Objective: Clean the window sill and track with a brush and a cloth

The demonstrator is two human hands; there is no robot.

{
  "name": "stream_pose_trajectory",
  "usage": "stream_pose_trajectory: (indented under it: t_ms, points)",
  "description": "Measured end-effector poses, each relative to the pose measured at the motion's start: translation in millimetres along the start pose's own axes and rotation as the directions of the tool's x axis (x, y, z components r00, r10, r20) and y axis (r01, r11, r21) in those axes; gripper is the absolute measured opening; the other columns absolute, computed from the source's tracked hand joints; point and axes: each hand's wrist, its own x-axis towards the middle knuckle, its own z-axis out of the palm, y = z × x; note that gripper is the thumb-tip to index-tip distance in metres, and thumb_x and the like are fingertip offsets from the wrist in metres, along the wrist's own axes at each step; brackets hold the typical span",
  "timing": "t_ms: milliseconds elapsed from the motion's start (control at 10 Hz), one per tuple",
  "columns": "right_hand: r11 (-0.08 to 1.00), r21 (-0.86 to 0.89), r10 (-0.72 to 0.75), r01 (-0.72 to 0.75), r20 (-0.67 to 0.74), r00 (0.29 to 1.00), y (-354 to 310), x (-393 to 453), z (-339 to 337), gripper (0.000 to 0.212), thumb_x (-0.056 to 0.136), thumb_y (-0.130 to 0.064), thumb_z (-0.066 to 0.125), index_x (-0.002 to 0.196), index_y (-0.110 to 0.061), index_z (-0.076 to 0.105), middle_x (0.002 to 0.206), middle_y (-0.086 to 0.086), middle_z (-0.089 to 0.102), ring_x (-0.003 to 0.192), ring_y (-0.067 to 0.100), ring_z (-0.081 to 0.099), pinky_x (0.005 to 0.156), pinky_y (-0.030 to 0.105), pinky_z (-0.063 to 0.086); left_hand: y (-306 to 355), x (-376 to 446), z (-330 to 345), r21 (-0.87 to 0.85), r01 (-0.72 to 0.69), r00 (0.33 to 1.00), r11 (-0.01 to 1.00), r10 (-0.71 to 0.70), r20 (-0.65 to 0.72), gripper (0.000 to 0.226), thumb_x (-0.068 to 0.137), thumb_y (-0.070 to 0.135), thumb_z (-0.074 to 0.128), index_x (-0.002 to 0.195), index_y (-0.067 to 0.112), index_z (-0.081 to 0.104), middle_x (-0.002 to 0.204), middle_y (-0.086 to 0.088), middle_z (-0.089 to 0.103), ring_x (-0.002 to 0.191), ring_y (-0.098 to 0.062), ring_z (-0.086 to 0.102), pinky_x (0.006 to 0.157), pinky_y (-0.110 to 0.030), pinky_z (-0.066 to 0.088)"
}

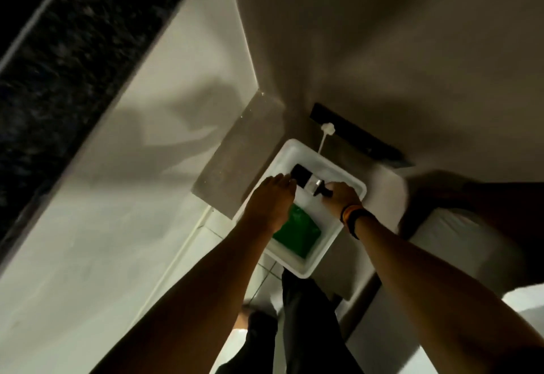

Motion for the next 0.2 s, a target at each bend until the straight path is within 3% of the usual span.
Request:
stream_pose_trajectory:
  t_ms: [100, 200]
  points:
    - [0.998, 0.059, -0.035, 0.038, -0.062, 0.997, -15.3, 3.6, -3.5, 0.049, 0.094, -0.013, 0.056, 0.142, -0.008, 0.052, 0.135, 0.017, 0.062, 0.129, 0.034, 0.056, 0.105, 0.04, 0.045, -8.5, -5.2, -6.2, 0.008, 0.008, 0.998, 1.0, -0.008, -0.055, 0.074, 0.088, 0.021, 0.074, 0.151, 0.009, 0.037, 0.157, -0.014, 0.04, 0.146, -0.03, 0.037, 0.12, -0.042, 0.027]
    - [0.973, -0.104, -0.225, 0.207, -0.212, 0.951, -14.1, -27.1, -3.0, 0.052, 0.094, -0.011, 0.056, 0.144, -0.006, 0.048, 0.143, 0.017, 0.056, 0.136, 0.031, 0.05, 0.115, 0.04, 0.039, -7.6, -13.4, -19.8, 0.001, -0.011, 0.99, 1.0, 0.011, -0.142, 0.081, 0.085, 0.021, 0.077, 0.152, 0.008, 0.034, 0.16, -0.016, 0.035, 0.148, -0.032, 0.032, 0.122, -0.043, 0.022]
